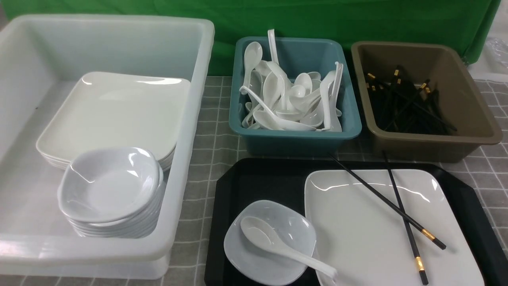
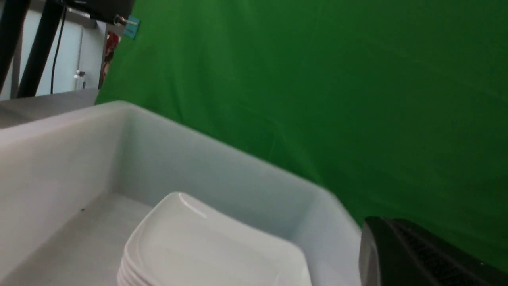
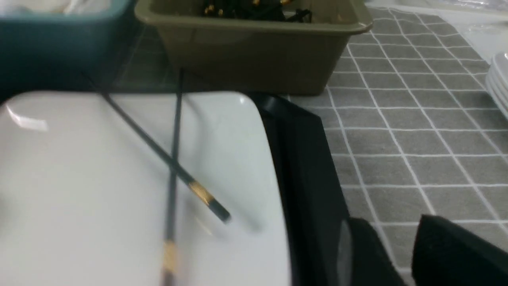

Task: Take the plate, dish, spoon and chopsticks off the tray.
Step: Use the right arm to grab a pair of chopsticks from the plate

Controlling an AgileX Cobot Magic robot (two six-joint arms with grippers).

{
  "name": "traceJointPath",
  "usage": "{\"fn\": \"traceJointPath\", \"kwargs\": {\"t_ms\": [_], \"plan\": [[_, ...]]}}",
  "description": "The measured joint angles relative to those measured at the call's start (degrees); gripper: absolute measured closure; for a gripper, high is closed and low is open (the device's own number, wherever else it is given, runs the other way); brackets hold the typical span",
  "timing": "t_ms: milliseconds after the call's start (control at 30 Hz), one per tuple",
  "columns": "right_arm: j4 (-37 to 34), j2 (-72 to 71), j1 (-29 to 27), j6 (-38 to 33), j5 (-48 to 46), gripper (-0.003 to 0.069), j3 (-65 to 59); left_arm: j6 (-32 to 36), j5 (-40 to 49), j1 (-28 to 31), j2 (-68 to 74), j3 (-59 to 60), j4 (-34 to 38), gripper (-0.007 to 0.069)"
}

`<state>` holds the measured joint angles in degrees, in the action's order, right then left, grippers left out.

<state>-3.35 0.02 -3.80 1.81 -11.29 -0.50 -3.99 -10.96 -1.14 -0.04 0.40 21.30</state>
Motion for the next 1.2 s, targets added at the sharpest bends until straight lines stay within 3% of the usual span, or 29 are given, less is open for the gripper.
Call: {"fn": "traceJointPath", "kwargs": {"t_ms": [33,67,100,133,267,367,433,500,533,567,667,767,900,1033,1200], "plan": [[-0.48,0.00,0.00,0.66,0.00,0.0419,0.00,0.00,0.00,0.00,0.00,0.00,0.00,0.0618],[-5.98,0.00,0.00,8.38,4.79,0.0419,0.00,-2.64,-4.30,0.00,0.00,0.00,0.45,0.0618],[-5.98,0.00,0.00,8.38,5.41,0.0419,0.00,-2.64,-4.30,0.00,0.00,0.00,0.45,0.0618],[-11.63,0.00,0.00,19.17,10.29,0.0419,0.00,-7.45,-10.99,0.00,0.00,0.00,0.45,0.0618],[-16.01,0.00,0.00,36.50,20.19,0.0419,0.00,-16.84,-23.38,0.00,-0.06,-1.04,0.45,0.0618],[-16.57,0.00,0.00,39.34,25.13,0.0419,0.00,-20.29,-17.98,0.00,0.09,-8.64,-0.03,0.0618],[-16.72,0.00,0.00,39.98,28.68,0.0419,0.00,-20.88,-9.22,0.00,1.72,-16.45,-2.88,0.0618],[-15.91,0.00,0.12,40.92,32.38,0.0420,0.00,-21.17,5.55,0.00,6.53,-26.49,-8.37,0.0618],[-12.37,-0.02,0.45,41.02,31.58,0.0431,1.33,-20.60,14.63,0.00,10.79,-33.55,-10.46,0.0618],[-12.37,-0.02,0.54,41.02,31.19,0.0434,1.71,-20.35,16.16,0.00,10.78,-34.51,-10.70,0.0618],[3.90,3.37,3.13,39.68,13.32,0.0571,14.43,-10.51,41.83,0.00,23.29,-48.56,-10.32,0.0618],[8.19,12.93,7.09,29.93,-4.86,0.0628,27.39,0.63,60.22,0.00,35.15,-55.24,-5.16,0.0618],[5.92,26.89,12.32,18.58,-22.18,0.0633,39.44,9.22,68.86,0.00,46.66,-56.17,1.02,0.0618],[3.83,43.84,19.20,11.20,-39.53,0.0633,49.78,14.75,70.43,0.00,57.32,-56.22,4.52,0.0618],[2.83,57.67,22.63,5.40,-41.89,0.0636,54.06,21.86,66.76,-3.03,63.87,-57.82,11.34,0.0622]]}}
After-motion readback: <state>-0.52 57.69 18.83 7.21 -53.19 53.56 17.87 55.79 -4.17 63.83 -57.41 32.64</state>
